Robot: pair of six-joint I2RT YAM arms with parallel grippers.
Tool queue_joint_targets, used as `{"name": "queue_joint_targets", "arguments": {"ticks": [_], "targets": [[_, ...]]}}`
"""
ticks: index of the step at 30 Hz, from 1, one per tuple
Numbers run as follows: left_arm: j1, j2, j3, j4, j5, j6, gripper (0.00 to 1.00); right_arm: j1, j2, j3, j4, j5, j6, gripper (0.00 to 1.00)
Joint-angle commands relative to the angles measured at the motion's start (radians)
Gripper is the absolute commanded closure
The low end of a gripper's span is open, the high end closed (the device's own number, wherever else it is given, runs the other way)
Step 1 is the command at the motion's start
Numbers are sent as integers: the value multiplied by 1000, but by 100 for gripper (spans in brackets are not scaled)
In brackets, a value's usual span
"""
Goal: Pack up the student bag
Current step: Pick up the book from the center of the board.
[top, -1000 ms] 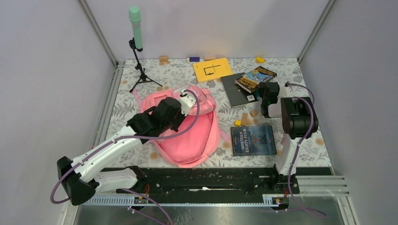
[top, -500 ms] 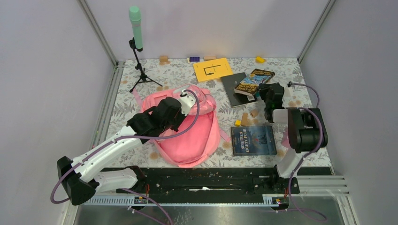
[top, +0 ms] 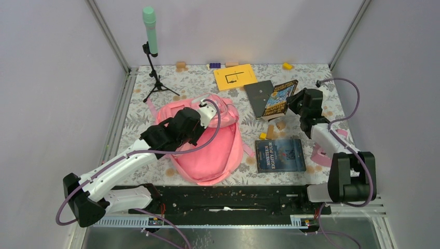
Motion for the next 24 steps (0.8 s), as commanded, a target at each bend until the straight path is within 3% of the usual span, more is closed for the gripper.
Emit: {"name": "queue_joint_targets", "arguments": {"ticks": [1, 14, 24], "targets": [[8, -15, 24, 148, -13, -33, 100, 8, -120, 60, -114, -111, -133, 100], [52, 26, 44, 159, 60, -56, 100, 7, -435, 92, -417, -288, -174, 100], [111, 145, 140, 149, 145, -167, 100, 7, -647, 149, -597, -542, -26, 100]]}}
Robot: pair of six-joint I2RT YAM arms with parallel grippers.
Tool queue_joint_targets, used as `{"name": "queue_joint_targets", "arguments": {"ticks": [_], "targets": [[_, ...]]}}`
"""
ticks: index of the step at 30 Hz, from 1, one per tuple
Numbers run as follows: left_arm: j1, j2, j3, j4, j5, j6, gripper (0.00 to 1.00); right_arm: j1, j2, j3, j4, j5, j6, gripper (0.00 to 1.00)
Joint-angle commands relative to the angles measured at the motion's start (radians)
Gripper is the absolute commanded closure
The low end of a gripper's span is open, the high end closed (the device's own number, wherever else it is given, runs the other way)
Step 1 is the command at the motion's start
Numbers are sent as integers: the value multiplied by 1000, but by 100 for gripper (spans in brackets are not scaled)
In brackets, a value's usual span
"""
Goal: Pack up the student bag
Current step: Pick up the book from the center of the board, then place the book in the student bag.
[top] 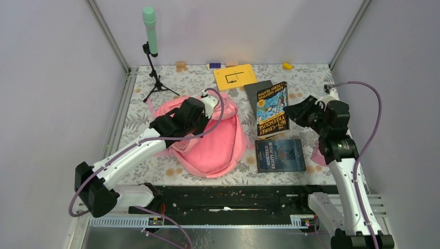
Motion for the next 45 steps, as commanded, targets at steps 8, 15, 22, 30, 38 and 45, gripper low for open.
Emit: {"name": "queue_joint_targets", "arguments": {"ticks": [8, 15, 22, 30, 38, 45], "targets": [[46, 85, 148, 118, 109, -107, 100, 7, -166, 37, -73, -339, 175, 100], [68, 140, 193, 119, 158, -116, 100, 68, -177, -13, -76, -410, 206, 100], [70, 124, 170, 146, 215, -101, 100, 268, -141, -120, 34, -333, 271, 100], [71, 87, 136, 183, 299, -71, 100, 417, -13, -159, 219, -252, 322, 100], [70, 58, 110, 184, 303, -61, 100, 466, 195, -156, 457, -150, 348, 100], [70, 33, 104, 187, 308, -57, 100, 483, 391, -140, 579, -97, 322, 100]]}}
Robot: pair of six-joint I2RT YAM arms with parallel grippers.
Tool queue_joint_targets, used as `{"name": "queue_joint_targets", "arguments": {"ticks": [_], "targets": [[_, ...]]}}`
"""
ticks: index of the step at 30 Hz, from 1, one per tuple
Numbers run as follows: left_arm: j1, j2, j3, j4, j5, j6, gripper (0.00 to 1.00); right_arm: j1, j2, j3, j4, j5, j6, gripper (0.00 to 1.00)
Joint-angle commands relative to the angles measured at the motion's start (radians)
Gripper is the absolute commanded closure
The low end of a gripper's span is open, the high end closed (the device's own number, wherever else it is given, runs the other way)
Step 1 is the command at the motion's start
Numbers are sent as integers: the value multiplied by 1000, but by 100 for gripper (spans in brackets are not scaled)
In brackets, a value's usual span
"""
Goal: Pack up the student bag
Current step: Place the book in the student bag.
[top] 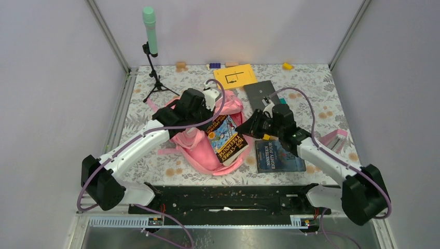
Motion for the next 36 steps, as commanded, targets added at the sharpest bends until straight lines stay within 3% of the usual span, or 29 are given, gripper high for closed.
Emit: {"name": "queue_joint_targets", "arguments": {"ticks": [1, 4, 16, 26, 36], "targets": [[-5, -75, 15, 145, 97, -23, 100, 21, 75, 29, 177, 83, -26, 100], [-5, -79, 11, 145, 99, -21, 100, 30, 112, 29, 171, 165, -120, 100], [-5, -79, 3, 146, 150, -21, 100, 55, 227, -64, 339, 242, -276, 100], [-5, -75, 2, 142, 205, -18, 100, 102, 383, -52, 631, 354, -183, 100], [-5, -88, 3, 139, 226, -20, 100, 149, 542, 73, 755, 515, -191, 100]]}}
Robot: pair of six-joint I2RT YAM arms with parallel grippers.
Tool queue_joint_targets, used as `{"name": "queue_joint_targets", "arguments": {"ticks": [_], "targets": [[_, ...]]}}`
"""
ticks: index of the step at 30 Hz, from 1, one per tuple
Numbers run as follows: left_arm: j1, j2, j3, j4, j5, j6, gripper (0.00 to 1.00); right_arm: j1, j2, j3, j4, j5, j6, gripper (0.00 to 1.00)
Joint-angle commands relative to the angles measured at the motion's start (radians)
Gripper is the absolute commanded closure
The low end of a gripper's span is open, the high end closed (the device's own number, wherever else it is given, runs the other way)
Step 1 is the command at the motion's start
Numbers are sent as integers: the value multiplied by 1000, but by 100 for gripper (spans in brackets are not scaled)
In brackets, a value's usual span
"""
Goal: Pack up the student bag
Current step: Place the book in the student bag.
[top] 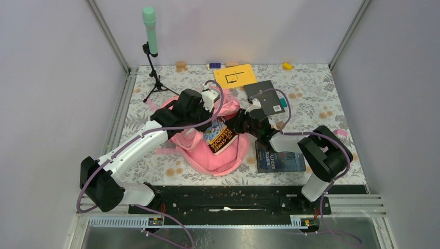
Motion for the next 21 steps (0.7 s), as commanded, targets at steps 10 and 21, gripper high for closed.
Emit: {"name": "queue_joint_targets", "arguments": {"ticks": [10, 21], "targets": [[-16, -71, 28, 125, 70, -38, 100, 62, 63, 75, 216, 224, 56, 100], [6, -73, 30, 118, 68, -43, 100, 61, -115, -81, 66, -5, -65, 50]]}}
